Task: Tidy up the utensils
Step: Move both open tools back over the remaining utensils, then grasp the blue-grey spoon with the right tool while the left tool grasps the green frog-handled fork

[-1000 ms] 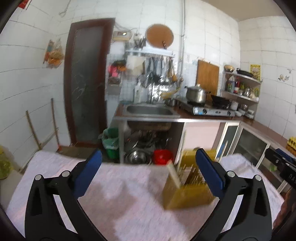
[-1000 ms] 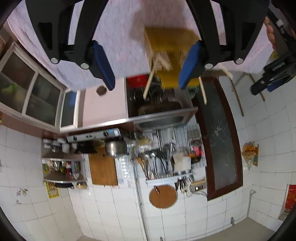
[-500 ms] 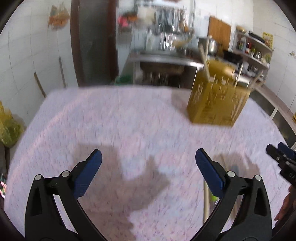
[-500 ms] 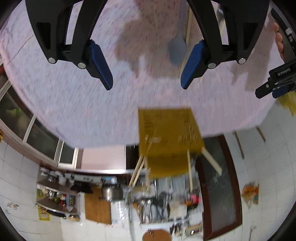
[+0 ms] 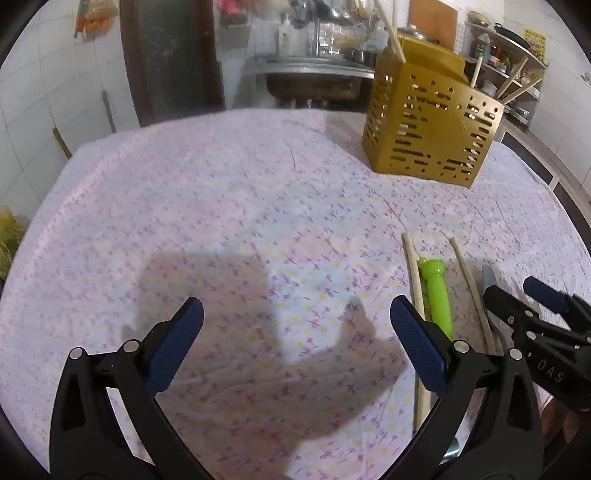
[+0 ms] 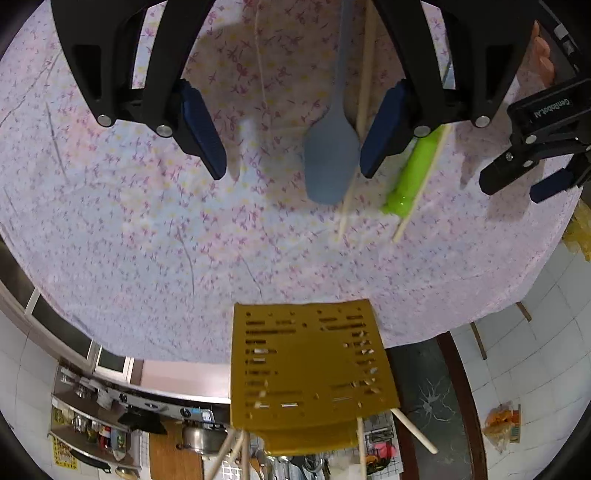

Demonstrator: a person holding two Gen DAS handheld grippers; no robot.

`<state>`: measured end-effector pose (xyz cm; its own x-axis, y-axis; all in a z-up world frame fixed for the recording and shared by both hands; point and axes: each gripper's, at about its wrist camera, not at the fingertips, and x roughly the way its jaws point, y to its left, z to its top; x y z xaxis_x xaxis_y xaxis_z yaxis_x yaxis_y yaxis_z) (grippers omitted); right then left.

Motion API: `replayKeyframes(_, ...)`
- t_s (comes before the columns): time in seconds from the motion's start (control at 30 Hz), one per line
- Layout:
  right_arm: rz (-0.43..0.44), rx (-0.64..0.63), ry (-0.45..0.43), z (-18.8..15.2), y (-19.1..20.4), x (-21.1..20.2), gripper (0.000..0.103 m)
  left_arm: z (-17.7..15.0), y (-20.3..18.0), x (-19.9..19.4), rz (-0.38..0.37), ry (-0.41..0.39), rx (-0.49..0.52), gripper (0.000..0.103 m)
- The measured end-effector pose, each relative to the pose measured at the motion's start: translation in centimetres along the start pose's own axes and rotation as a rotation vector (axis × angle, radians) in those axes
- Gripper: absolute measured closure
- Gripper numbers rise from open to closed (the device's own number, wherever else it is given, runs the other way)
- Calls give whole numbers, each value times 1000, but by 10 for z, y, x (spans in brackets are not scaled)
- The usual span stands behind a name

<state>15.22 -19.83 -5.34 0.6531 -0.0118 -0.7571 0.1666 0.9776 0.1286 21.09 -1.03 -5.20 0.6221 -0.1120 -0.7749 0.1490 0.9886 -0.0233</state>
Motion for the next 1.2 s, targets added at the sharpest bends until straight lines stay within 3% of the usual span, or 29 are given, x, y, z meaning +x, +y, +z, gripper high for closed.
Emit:
replayKeyframes(0.07, 12, 10, 21, -1, -3, 4, 44, 0, -4, 4, 3, 11, -1, 5)
replayKeyframes(0.23, 10, 6, 8, 0, -3, 2, 60, -1, -14, 11, 16, 20, 16, 5)
replayKeyframes(0.4, 9, 2, 2, 1, -2, -1, 59, -2, -16, 13, 23, 27, 21, 5)
replayKeyframes(0.47, 3, -2, -8, 1, 0, -4, 42, -2, -14, 13, 26, 27, 15, 5)
replayKeyframes(0.5, 2, -6, -11, 1, 1, -5, 40, -2, -13, 13, 32, 26, 12, 5)
replayKeyframes(0.77, -12, 0, 9, 2, 9, 2, 41, -1, -16, 17, 50, 34, 18, 5)
replayKeyframes(0.83, -27, -19, 3, 1, 14, 0, 44, -1, -18, 16, 54, 24, 27, 5)
replayKeyframes(0.97, -6, -19, 9, 0, 11, 0, 68, -2, -23, 14, 51, 21, 51, 5)
replayKeyframes(1.03, 12, -3, 15, -2, 3, 0, 73, -3, -25, 14, 49, 25, 55, 5)
replayKeyframes(1.2, 24, -5, 12, -3, -15, -4, 73, -1, -31, 11, 33, 23, 49, 5)
